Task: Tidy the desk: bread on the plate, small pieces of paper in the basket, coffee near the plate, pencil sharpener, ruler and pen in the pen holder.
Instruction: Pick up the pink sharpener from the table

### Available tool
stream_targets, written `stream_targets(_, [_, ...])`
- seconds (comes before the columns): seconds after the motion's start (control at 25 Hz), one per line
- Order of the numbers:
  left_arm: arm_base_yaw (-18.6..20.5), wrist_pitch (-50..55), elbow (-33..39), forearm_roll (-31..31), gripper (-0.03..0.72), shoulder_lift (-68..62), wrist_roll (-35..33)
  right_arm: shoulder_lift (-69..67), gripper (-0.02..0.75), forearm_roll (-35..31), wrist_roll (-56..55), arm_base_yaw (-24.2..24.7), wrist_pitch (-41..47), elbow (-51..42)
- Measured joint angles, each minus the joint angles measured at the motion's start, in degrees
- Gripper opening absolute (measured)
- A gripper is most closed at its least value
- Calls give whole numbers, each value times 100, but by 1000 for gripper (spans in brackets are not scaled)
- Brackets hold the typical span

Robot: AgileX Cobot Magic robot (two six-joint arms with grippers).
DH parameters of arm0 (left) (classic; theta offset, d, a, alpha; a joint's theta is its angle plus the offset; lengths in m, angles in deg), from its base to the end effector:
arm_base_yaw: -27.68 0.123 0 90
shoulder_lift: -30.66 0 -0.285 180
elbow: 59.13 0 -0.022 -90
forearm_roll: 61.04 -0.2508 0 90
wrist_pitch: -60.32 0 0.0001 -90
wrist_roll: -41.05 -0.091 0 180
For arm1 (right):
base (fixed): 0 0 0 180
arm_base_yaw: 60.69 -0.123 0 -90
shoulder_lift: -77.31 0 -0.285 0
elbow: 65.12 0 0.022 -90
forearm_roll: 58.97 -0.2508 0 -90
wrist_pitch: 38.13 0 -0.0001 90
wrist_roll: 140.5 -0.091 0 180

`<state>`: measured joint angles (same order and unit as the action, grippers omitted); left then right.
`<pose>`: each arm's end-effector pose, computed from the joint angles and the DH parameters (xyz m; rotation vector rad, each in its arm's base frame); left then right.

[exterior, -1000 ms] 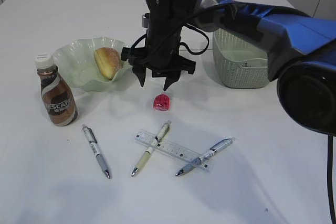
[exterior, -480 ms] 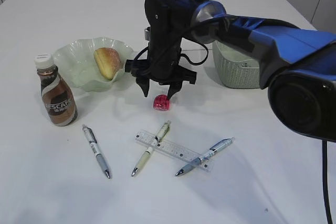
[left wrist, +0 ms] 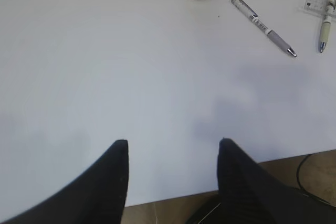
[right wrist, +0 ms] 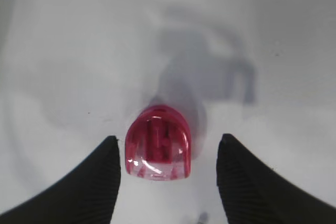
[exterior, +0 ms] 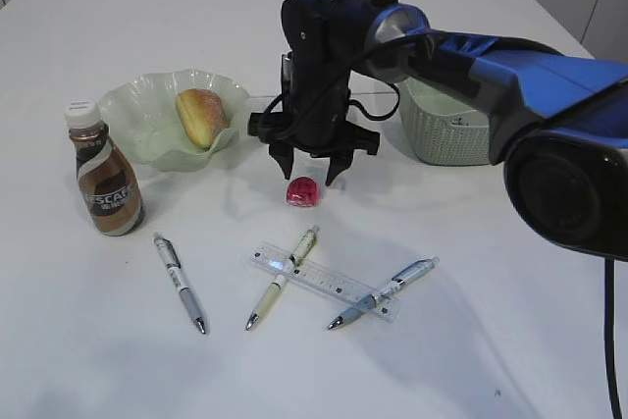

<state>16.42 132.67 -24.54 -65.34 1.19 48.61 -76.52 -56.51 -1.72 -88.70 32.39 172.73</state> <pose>0.0310 0.0005 0.3269 0.0698 2.3771 -0.0609 0.4685 0.2450 0.1560 0.3221 2.9025 0.1457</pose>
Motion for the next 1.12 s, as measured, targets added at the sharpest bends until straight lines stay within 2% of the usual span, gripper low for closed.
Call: stream_targets(1.12, [0,0,0,0,377,-279,8,-131,461,-55,0,11,10,3])
